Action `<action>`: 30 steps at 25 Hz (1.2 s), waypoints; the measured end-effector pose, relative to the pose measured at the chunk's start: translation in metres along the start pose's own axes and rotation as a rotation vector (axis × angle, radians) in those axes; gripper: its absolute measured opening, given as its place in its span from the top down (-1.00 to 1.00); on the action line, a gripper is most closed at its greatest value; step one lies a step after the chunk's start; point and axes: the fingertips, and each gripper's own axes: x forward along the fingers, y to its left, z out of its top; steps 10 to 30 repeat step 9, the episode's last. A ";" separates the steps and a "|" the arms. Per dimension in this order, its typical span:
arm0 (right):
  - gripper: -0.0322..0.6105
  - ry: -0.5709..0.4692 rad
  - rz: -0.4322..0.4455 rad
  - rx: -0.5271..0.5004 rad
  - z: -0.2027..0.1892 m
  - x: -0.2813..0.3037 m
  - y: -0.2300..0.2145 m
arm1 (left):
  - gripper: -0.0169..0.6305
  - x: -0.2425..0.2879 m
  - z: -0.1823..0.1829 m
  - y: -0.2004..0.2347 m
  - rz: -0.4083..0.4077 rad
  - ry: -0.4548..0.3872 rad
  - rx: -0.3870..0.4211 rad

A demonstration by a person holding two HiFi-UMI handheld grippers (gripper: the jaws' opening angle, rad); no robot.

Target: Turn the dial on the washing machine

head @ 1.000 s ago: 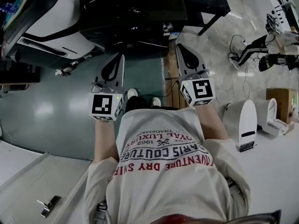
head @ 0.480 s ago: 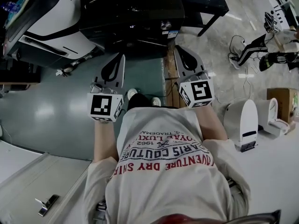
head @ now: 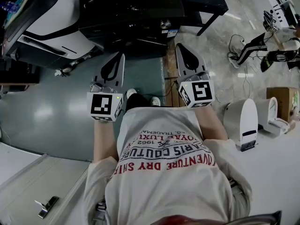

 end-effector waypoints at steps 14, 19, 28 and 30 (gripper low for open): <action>0.81 -0.010 -0.005 -0.013 0.003 0.000 -0.007 | 0.90 0.004 -0.002 0.007 0.018 -0.004 -0.004; 0.81 -0.010 -0.005 -0.013 0.003 0.000 -0.007 | 0.90 0.004 -0.002 0.007 0.018 -0.004 -0.004; 0.81 -0.010 -0.005 -0.013 0.003 0.000 -0.007 | 0.90 0.004 -0.002 0.007 0.018 -0.004 -0.004; 0.81 -0.010 -0.005 -0.013 0.003 0.000 -0.007 | 0.90 0.004 -0.002 0.007 0.018 -0.004 -0.004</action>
